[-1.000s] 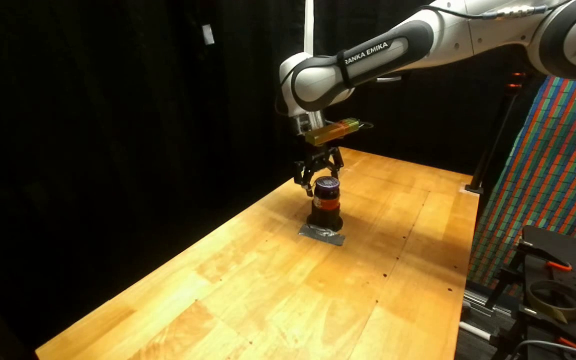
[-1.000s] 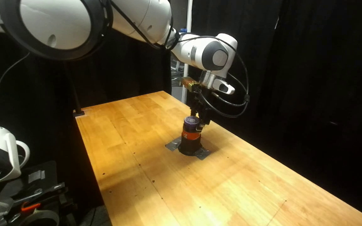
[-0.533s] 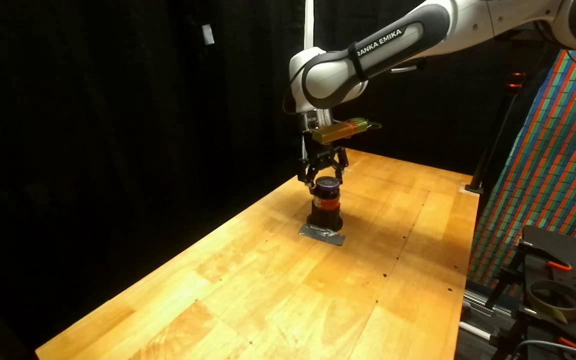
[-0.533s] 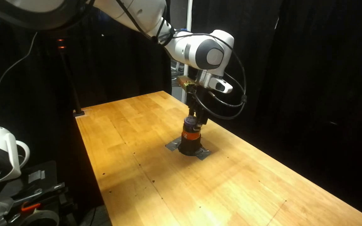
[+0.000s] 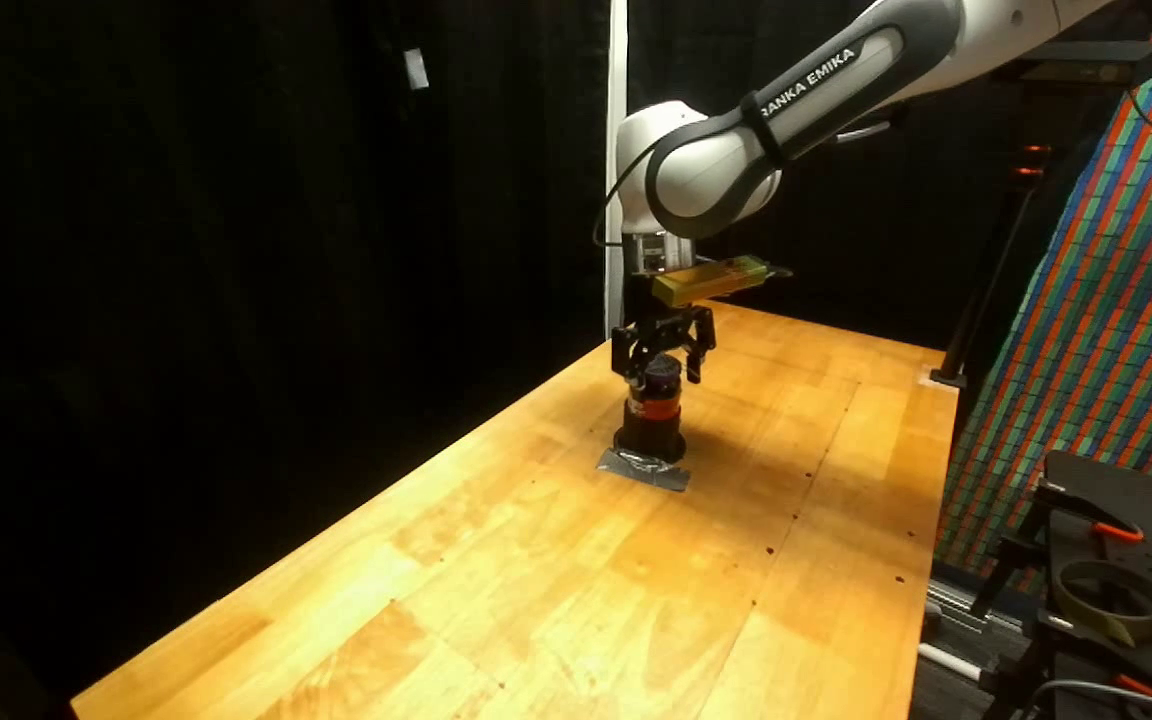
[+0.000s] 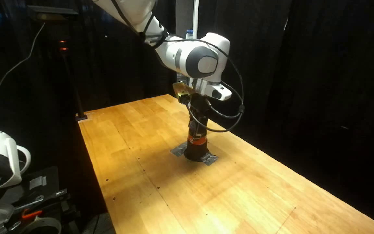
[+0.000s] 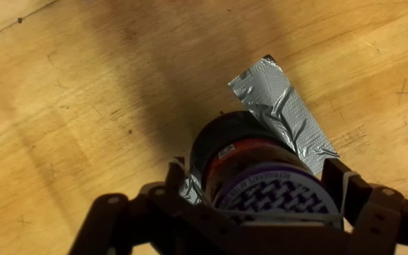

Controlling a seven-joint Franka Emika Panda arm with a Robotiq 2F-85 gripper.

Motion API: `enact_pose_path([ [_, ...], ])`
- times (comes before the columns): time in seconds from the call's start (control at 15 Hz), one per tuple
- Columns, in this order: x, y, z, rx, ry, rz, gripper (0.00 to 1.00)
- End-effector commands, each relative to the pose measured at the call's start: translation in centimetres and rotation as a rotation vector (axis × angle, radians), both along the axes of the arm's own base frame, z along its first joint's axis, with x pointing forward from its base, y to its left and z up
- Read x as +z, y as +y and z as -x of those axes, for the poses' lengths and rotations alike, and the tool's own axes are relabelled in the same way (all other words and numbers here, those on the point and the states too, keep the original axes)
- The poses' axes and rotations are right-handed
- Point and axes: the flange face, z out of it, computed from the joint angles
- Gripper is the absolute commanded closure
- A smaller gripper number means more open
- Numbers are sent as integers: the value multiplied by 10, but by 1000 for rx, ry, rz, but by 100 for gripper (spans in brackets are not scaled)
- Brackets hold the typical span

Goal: Put the rubber band around the jar.

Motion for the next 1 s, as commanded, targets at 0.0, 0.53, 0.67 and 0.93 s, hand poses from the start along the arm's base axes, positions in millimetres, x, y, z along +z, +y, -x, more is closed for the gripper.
enact_pose_path([
  [0.0, 8, 2, 38, -39, -47, 0, 0],
  [0.53, 9, 4, 78, -81, -150, -2, 0],
  [0.67, 8, 5, 87, -88, -176, 1, 26],
  [0.93, 9, 8, 107, -103, -229, 6, 58],
])
